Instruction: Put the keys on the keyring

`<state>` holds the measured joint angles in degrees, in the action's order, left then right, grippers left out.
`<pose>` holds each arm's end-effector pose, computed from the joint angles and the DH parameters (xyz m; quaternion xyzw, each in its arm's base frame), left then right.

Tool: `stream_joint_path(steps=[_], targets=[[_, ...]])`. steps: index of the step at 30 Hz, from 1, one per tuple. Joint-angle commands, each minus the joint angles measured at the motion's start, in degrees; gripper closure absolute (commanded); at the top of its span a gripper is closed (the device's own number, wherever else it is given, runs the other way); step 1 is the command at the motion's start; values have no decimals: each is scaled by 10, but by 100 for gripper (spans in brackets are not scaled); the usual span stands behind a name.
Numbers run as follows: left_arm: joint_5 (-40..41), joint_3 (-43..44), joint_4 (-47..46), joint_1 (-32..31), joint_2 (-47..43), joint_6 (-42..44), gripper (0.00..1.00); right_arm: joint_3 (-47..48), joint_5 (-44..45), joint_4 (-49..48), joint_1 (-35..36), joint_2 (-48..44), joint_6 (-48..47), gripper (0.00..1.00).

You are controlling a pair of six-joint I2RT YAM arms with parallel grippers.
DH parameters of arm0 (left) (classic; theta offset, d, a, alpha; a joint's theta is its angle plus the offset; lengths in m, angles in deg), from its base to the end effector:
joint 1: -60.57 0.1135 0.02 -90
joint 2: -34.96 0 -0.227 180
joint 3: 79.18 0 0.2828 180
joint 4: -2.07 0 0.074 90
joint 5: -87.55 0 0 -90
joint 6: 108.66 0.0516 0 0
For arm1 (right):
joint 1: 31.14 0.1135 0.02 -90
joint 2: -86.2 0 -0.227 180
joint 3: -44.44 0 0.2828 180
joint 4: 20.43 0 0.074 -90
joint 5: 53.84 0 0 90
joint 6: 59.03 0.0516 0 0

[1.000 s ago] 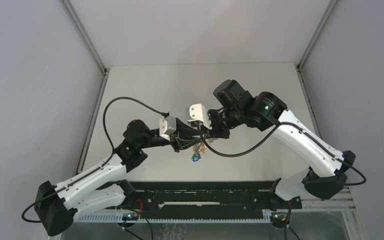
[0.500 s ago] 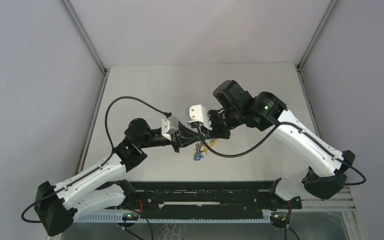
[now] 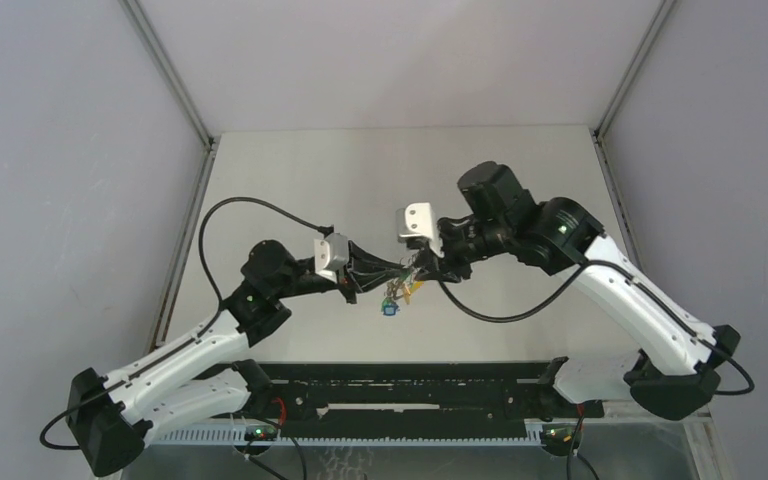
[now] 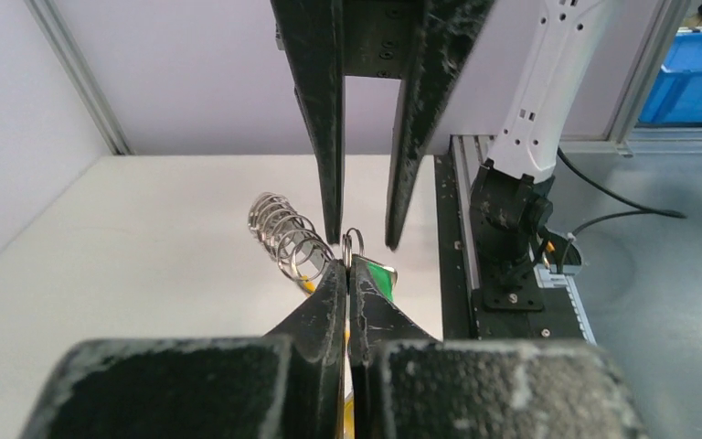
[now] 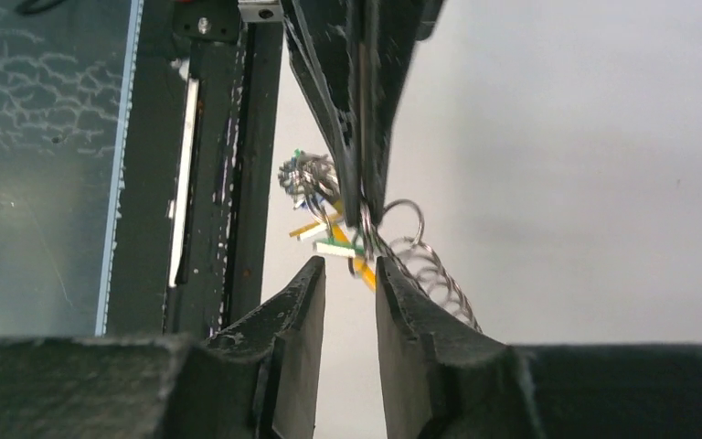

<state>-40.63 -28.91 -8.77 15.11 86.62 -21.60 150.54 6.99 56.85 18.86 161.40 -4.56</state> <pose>0.1701 -0.2183 0.3035 0.4541 0.4789 -0.4884 0.5710 0.1651 0.2359 0.3920 -0.6788 0.5961 0.2772 0.3273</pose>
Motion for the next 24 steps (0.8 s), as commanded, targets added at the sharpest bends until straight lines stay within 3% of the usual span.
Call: stream_joint_path(steps=[1, 7, 15, 24], targets=[[16, -19, -105, 0, -31, -14, 100, -55, -98, -128, -49, -72, 55, 73], [22, -38, -158, 0, -33, -38, 100, -151, -170, -272, -95, -128, 139, 72], [30, -52, -204, 0, -35, -53, 100, -186, -215, -338, -102, -124, 188, 73], [51, -65, -237, 0, -36, -70, 100, -206, -245, -370, -103, -118, 217, 79]])
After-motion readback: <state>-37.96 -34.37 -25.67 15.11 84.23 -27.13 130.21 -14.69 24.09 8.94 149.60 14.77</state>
